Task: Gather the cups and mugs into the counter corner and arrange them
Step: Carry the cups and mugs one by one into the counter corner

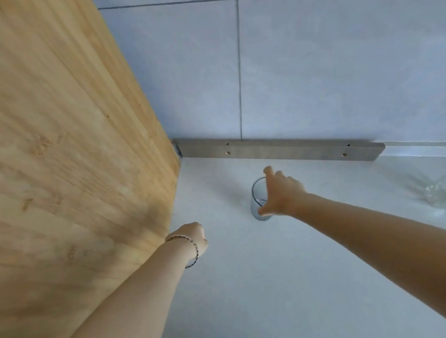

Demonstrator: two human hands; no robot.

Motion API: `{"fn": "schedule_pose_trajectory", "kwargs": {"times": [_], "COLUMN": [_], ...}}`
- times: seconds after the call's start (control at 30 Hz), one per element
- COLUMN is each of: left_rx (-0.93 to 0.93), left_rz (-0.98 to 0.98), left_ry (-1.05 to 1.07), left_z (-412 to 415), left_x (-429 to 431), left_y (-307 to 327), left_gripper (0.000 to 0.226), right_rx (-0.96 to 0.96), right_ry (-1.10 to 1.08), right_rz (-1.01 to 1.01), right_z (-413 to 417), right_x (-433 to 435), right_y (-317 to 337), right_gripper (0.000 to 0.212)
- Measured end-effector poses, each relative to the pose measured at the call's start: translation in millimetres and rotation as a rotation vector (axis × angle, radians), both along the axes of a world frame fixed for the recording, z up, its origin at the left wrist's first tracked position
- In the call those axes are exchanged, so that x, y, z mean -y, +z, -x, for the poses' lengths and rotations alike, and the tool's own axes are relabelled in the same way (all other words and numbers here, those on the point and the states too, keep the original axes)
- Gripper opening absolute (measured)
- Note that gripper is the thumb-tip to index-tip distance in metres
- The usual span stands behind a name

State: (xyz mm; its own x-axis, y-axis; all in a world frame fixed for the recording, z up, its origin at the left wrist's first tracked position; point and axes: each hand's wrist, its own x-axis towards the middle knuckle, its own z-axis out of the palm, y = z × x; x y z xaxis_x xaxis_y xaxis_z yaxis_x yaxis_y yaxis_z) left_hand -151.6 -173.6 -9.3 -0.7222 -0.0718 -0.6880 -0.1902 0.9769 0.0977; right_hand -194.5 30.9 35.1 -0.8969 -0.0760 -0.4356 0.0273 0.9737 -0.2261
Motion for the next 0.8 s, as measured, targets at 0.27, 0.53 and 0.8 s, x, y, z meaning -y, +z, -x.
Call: {"fn": "schedule_pose_trajectory", "kwargs": {"times": [0.27, 0.53, 0.8], "left_rx": [-0.013, -0.004, -0.008], "left_rz": [-0.032, 0.007, -0.023], "left_ry": [0.006, -0.026, -0.141], "left_z": [32, 38, 28], "left_x": [14, 16, -15], "left_y": [-14, -15, -11], "left_gripper": [0.013, 0.029, 0.020], "right_rx": [-0.071, -0.067, -0.033], "right_ry": [-0.018, -0.026, -0.058], "right_rz": [0.113, 0.121, 0.181], "right_z": [87, 102, 16], "right_x": [100, 116, 11], "right_y": [-15, -28, -10], "right_gripper": [0.072, 0.072, 0.054]}}
